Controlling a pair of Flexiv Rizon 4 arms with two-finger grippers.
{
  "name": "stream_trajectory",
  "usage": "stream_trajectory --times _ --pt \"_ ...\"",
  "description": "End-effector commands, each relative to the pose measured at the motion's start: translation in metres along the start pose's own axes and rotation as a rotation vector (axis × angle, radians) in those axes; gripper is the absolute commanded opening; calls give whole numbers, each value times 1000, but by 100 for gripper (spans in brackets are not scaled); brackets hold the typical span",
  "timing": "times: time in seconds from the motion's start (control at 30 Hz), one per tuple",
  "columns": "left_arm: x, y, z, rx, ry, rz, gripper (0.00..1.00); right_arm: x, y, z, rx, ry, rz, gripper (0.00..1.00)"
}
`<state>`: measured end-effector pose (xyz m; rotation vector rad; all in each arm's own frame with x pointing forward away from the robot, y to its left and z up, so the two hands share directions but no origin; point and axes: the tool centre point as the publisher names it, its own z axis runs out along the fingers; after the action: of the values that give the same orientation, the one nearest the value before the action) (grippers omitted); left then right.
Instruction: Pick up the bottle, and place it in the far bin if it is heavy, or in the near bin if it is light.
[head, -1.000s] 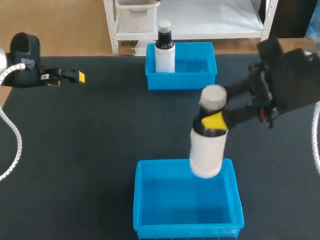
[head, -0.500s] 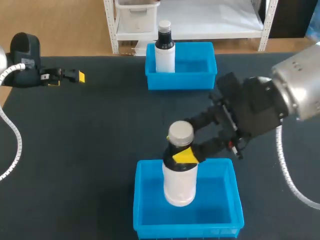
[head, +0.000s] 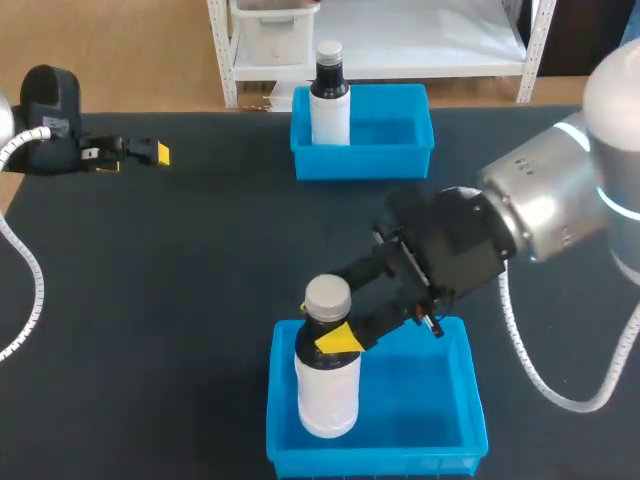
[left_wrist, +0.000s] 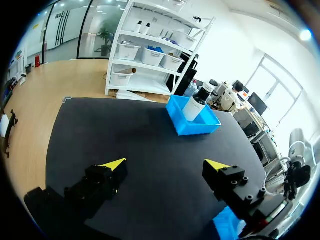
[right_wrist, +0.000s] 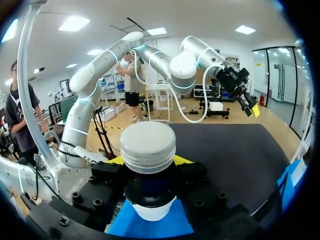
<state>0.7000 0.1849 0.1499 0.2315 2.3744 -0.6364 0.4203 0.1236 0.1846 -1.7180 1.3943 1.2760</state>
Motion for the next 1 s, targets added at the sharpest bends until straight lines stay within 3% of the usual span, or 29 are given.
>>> stream_trajectory --times 0.03,0.5,0.53,0.57,0.63,0.67,1.0 --pt "0 0 0 0 0 0 100 10 -12 10 -26 -8 -4 0" --pt "0 0 0 0 0 0 100 31 -34 13 -28 -8 -25 0" --pt "0 0 0 0 0 0 100 31 -34 13 -26 -4 -24 8" --pt "0 0 0 0 0 0 100 32 -35 13 -27 -1 -23 28" --pt "0 0 0 0 0 0 100 33 -35 13 -34 9 -27 52" --pt "0 0 0 0 0 0 100 33 -35 12 -35 14 -27 100" --pt "0 0 0 0 0 0 100 36 -34 -4 -32 50 1 100"
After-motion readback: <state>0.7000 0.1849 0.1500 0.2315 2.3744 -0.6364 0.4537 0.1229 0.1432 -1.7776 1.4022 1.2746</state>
